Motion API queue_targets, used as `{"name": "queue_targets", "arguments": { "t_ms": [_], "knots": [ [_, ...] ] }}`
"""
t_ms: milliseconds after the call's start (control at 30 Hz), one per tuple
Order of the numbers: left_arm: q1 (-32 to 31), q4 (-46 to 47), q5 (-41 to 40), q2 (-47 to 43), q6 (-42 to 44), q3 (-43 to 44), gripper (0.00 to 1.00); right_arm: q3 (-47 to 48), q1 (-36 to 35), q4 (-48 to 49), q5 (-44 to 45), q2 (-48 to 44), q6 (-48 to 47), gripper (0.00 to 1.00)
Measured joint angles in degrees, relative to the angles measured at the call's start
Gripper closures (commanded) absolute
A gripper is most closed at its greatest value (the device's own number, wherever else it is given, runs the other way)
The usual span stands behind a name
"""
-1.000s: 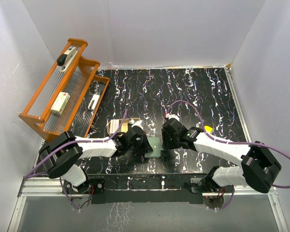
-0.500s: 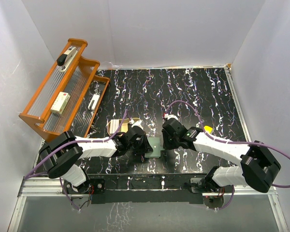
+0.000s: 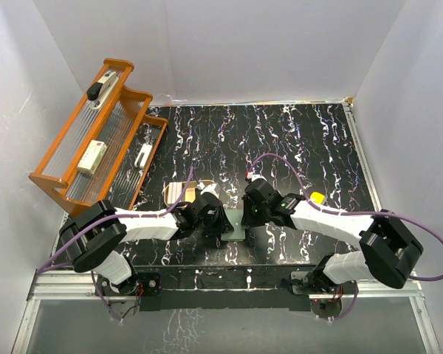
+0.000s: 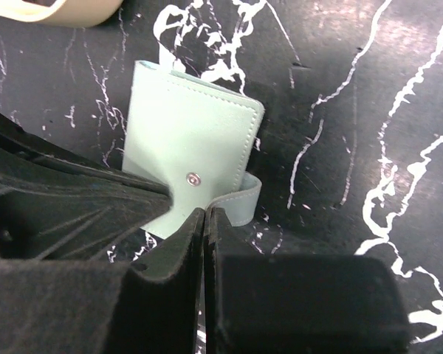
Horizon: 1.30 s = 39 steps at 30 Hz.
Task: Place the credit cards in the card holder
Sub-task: Close the card holder at the center of the board.
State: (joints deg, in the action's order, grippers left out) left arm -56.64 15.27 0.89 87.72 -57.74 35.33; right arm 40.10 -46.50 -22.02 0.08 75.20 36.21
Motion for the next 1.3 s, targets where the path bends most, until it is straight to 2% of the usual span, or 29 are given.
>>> {"name": "queue_targets", "arguments": {
  "t_ms": [467,1300],
  "knots": [
    [0.0,1.5,0.2,-0.1,-1.2,-0.7,0.99,0.0,0.0,5.8,-1.6,3.8,1.9,1.00],
    [-0.1,2.8,1.0,0.1,-1.7,-1.3,0.98,0.9,0.0,6.4,-1.5,4.9,2.3,1.00]
  ]
}}
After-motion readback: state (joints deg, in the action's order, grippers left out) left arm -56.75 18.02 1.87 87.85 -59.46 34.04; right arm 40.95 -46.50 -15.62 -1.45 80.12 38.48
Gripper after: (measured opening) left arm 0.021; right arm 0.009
